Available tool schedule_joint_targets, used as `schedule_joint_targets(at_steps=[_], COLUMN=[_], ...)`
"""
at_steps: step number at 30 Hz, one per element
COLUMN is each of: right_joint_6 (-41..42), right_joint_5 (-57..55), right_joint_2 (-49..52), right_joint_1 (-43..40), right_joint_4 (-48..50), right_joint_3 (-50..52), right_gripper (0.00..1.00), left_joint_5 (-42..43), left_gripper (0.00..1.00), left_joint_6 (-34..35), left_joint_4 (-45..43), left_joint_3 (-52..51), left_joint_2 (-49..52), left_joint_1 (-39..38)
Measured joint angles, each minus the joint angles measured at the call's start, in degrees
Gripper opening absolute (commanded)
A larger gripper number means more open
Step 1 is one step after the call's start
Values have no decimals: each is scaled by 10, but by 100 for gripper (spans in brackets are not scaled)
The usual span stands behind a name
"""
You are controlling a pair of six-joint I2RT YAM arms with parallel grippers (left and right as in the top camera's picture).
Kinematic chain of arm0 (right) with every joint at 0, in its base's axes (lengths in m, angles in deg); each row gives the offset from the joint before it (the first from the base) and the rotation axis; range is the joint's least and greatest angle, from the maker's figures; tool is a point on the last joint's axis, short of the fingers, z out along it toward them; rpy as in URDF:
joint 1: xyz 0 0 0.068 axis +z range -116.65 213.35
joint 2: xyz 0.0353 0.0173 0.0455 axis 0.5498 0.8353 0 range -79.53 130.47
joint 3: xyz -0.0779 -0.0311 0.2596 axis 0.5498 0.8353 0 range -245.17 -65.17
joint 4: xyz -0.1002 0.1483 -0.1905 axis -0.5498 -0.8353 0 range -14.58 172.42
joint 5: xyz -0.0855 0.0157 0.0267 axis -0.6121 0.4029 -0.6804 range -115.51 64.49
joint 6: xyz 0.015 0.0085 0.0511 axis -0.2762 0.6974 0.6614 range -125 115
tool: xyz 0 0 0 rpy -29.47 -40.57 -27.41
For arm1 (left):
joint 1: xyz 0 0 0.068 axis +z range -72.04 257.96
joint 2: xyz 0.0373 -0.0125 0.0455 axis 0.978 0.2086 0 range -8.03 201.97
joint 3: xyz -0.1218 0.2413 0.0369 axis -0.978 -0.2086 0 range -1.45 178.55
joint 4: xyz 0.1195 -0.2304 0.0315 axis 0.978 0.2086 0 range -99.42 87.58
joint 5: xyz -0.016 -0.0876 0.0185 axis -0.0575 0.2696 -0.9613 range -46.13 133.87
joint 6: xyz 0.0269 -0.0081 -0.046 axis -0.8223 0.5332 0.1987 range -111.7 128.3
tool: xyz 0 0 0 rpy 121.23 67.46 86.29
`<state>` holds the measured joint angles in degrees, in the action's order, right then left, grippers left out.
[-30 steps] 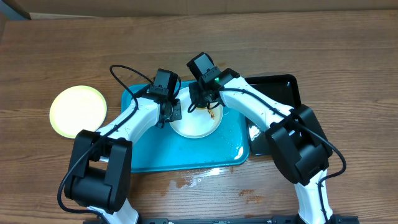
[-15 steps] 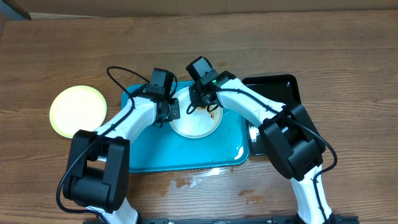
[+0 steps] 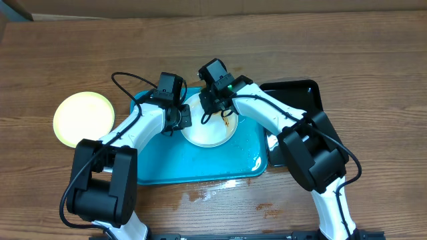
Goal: Clean dirty plates on tray and stack at the side
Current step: 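Scrub the white plate's stained right side with the sponge, right gripper, then scrub the white plate center again with the sponge, right gripper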
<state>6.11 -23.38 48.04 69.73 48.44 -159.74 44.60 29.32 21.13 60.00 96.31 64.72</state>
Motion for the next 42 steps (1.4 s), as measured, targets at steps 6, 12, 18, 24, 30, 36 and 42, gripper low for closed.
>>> schedule_joint_targets(at_steps=[6, 12, 18, 24, 30, 36, 42], right_joint_6=[-23, -33, -37, -37, -37, -17, 60], right_joint_5=[10, 8, 17, 33, 38, 38, 36], right_joint_2=[0, 3, 20, 20, 16, 13, 10], right_joint_1=[0, -3, -21, -44, -55, -55, -51], right_joint_4=[13, 51, 46, -14, -72, -116, -144], right_joint_3=[0, 0, -1, -14, -23, -28, -30], right_gripper=[4, 4, 4, 4, 4, 4, 4], left_joint_5=[0, 2, 3, 5, 6, 6, 6], left_gripper=[4, 4, 4, 4, 4, 4, 4], left_joint_6=[0, 0, 0, 0, 4, 11, 11], left_joint_4=[0, 0, -4, -5, -6, -6, -5], left_joint_3=[0, 0, 0, 0, 0, 0, 0], left_joint_2=[0, 0, 1, 1, 1, 1, 1], left_joint_1=[0, 2, 2, 2, 2, 2, 2])
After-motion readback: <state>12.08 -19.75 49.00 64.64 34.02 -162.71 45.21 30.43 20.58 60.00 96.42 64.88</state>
